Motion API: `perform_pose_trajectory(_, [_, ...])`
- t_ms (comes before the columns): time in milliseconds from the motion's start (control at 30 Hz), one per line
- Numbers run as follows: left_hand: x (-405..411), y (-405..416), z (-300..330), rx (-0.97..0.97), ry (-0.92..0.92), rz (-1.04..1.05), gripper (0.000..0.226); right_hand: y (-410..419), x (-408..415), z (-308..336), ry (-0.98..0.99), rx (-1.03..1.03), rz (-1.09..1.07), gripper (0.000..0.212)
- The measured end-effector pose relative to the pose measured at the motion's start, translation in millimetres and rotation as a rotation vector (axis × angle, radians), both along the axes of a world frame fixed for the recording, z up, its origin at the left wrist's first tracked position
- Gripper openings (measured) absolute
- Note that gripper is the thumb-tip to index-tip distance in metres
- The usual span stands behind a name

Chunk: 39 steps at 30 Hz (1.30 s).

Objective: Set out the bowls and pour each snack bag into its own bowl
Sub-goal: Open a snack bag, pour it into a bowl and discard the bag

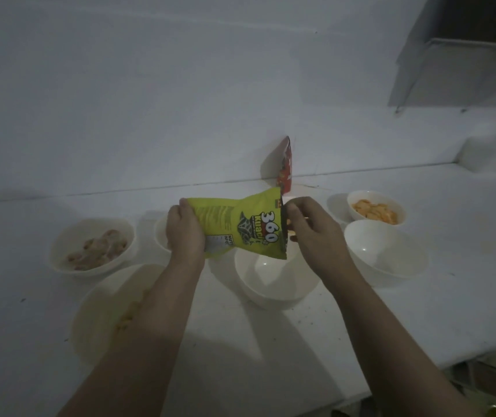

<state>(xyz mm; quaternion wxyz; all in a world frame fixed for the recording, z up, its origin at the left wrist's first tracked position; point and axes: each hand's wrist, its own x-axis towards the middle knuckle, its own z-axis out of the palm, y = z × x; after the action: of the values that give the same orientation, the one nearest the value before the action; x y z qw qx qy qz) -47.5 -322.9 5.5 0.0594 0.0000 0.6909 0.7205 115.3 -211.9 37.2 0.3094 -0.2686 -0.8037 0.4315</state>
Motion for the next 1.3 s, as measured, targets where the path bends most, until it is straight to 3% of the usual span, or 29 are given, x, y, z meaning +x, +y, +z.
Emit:
perform_pose_trajectory(133, [1.3, 1.0, -2.8, -0.076, 0.134, 0.016, 0.038, 1.7, -1.5, -7.4, 0.027, -0.071, -0.009, 0.017])
perform_pose_trajectory(267, [4.2, 0.8, 1.5, -0.116, 0.229, 0.014, 0.04, 4.4, -2.6, -9.5, -0.019, -0.02, 0.026, 0.023])
perform_pose_trajectory(767, [8.9, -2.5, 16.9, -0.275, 0.625, -0.066, 0.035, 14.6, -4.8, -16.2, -0.231, 0.134, -0.095, 0.007])
perform_pose_trajectory(1300, [16.4, -7.4, 23.5, -0.309, 0.742, -0.107, 0.034, 1.5, 3.8, -17.4, -0.268, 0.161, -0.104, 0.007])
